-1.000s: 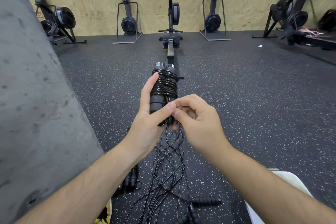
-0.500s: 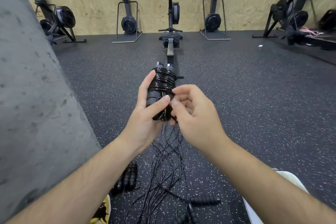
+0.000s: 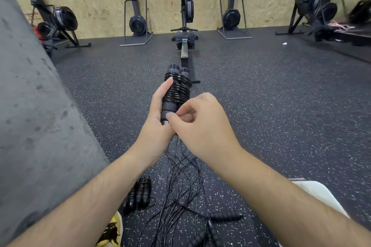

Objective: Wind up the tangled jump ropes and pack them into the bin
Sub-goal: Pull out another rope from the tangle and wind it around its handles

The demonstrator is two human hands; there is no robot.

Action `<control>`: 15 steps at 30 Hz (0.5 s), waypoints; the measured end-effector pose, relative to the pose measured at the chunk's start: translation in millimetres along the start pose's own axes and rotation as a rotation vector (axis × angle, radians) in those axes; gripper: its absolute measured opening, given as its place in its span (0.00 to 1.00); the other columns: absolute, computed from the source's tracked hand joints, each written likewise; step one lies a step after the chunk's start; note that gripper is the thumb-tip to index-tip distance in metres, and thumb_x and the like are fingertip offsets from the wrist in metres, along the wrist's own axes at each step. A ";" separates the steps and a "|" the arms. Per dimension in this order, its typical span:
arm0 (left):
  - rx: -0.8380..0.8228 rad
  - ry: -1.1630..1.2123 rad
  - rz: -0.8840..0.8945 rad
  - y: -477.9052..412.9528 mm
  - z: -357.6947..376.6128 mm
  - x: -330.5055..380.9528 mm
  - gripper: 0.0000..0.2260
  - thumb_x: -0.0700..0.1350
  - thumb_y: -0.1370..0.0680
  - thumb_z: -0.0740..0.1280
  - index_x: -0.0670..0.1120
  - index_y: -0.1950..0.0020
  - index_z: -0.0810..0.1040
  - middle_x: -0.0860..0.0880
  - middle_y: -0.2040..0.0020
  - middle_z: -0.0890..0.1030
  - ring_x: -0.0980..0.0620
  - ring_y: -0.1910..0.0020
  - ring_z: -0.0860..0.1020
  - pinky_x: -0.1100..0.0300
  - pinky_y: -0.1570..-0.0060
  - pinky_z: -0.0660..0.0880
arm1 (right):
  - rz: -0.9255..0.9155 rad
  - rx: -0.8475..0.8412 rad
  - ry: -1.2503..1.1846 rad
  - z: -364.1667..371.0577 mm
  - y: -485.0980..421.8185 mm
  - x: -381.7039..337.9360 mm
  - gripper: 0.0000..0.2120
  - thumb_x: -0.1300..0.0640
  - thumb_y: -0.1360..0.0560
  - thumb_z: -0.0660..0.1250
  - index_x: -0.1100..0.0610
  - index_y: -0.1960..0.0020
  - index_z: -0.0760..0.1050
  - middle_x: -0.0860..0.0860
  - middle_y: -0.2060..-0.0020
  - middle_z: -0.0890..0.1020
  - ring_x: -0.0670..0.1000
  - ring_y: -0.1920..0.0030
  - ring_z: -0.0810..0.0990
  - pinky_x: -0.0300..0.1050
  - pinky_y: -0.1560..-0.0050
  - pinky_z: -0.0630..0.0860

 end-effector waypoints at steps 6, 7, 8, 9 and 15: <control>-0.007 -0.093 0.019 0.3 1.8 0.3 0.40 0.40 0.33 0.73 0.69 0.27 0.66 0.53 0.30 0.78 0.49 0.31 0.77 0.45 0.32 0.73 | 0.182 -0.040 -0.153 10.9 -5.8 17.0 0.09 0.50 0.29 0.69 0.53 0.64 0.82 0.57 0.56 0.82 0.47 0.67 0.74 0.37 0.67 0.65; -0.005 -0.115 0.024 0.3 1.4 -0.1 0.41 0.39 0.33 0.73 0.67 0.26 0.65 0.54 0.31 0.78 0.51 0.32 0.77 0.50 0.34 0.74 | 0.201 -0.047 -0.171 11.2 -5.2 18.9 0.10 0.51 0.28 0.69 0.54 0.65 0.82 0.58 0.57 0.82 0.47 0.67 0.74 0.37 0.67 0.65; 0.000 -0.138 0.032 0.5 1.5 -0.3 0.41 0.37 0.32 0.72 0.65 0.25 0.64 0.56 0.32 0.79 0.53 0.34 0.78 0.56 0.37 0.75 | 0.214 -0.047 -0.170 11.7 -4.9 20.8 0.10 0.51 0.28 0.69 0.54 0.66 0.82 0.58 0.57 0.82 0.47 0.67 0.74 0.38 0.67 0.65; 0.004 -0.164 0.045 0.4 1.5 -0.5 0.40 0.36 0.30 0.71 0.65 0.25 0.64 0.57 0.33 0.79 0.54 0.35 0.79 0.59 0.39 0.76 | 0.217 -0.041 -0.156 11.1 -3.9 21.2 0.11 0.52 0.27 0.69 0.54 0.66 0.82 0.57 0.58 0.82 0.47 0.68 0.74 0.38 0.68 0.64; 0.001 -0.221 0.066 1.1 5.3 0.9 0.40 0.23 0.25 0.64 0.62 0.26 0.62 0.54 0.39 0.82 0.63 0.58 0.80 0.70 0.59 0.75 | 0.211 -0.052 -0.225 5.1 1.7 14.0 0.13 0.59 0.30 0.66 0.65 0.71 0.75 0.52 0.77 0.68 0.48 0.76 0.61 0.37 0.79 0.58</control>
Point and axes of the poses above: each hand's wrist, its own y-axis away from the middle knuckle, its own z-axis out of the palm, x = y × z, the point moved 6 cm from there along -y, towards the middle knuckle
